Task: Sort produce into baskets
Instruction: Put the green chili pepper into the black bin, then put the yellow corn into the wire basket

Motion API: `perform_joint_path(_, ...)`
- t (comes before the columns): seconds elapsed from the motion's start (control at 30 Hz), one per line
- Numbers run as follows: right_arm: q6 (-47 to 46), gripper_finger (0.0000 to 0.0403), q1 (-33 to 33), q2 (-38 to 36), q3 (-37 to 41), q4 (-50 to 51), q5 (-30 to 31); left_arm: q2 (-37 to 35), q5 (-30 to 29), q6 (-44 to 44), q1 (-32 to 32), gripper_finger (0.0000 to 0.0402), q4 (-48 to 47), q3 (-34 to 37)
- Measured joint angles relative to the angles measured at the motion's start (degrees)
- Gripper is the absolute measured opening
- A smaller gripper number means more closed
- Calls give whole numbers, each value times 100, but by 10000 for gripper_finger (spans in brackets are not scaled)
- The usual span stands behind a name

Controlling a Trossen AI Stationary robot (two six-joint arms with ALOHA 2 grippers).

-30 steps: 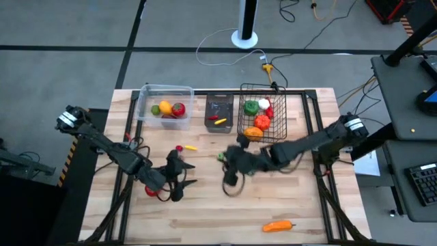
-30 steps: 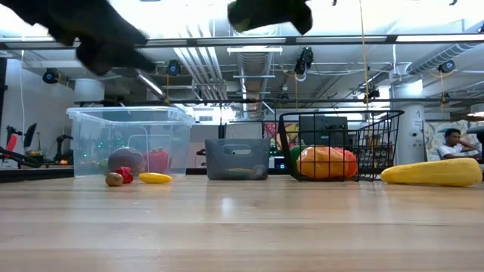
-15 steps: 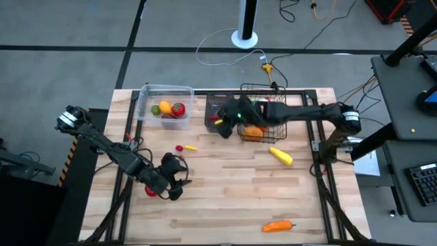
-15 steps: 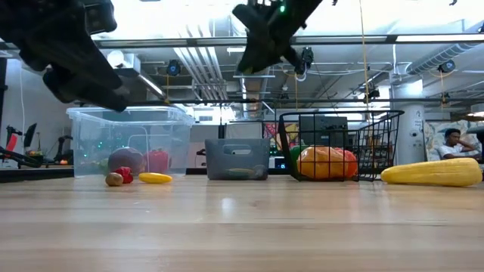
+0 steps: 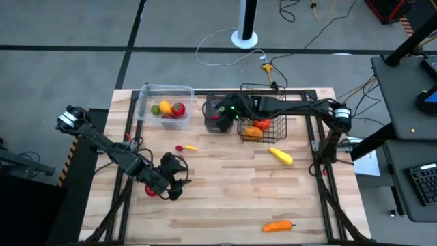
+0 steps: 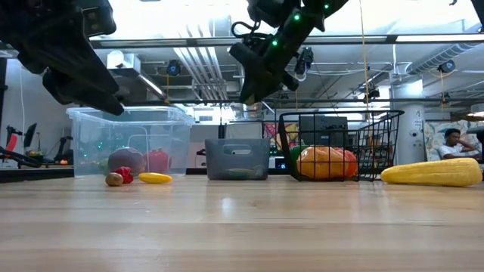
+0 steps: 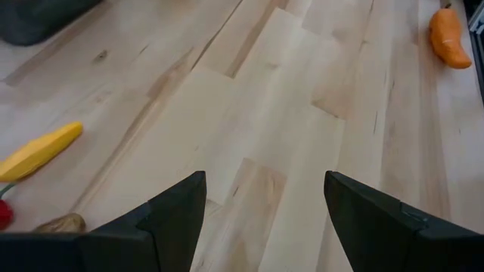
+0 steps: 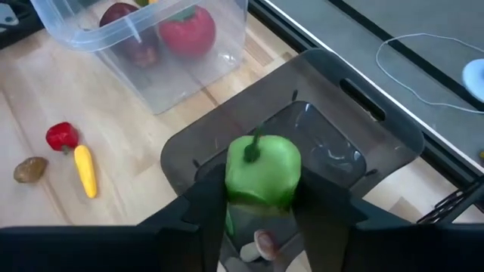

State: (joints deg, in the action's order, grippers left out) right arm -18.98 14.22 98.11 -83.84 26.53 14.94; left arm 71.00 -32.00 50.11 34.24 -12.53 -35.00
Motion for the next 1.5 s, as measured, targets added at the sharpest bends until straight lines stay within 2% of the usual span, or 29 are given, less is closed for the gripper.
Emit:
perform_joint_path(0.3, 12, 186, 35, 4, -2, -14, -3, 0, -30, -1, 0, 251, 0, 0)
perform_joint_path(0.47, 158, 196, 10, -53, -2, 11, -111, 0, -36, 22, 0, 251, 0, 0)
perform_joint_path(0.6, 160, 194, -171, -374, -4, 122, -551, 0, -44, 56, 0, 251, 17, 0)
perform_joint_path(0.7, 117, 192, -469, -671, -11, 372, -791, 25, -106, 13, 0, 251, 179, 0)
perform_joint_path(0.97, -292, 191, -1692, -1271, -11, 1565, -812, 296, -170, -475, 0, 251, 1012, 0)
perform_joint_path(1.23, -1304, 192, -2733, -1409, -11, 2627, -799, 541, -161, -845, 0, 251, 1768, 0)
perform_joint_path(1.5, -2577, 192, -3352, -1369, 3, 3831, -792, 579, -154, -1116, 0, 251, 1992, -104)
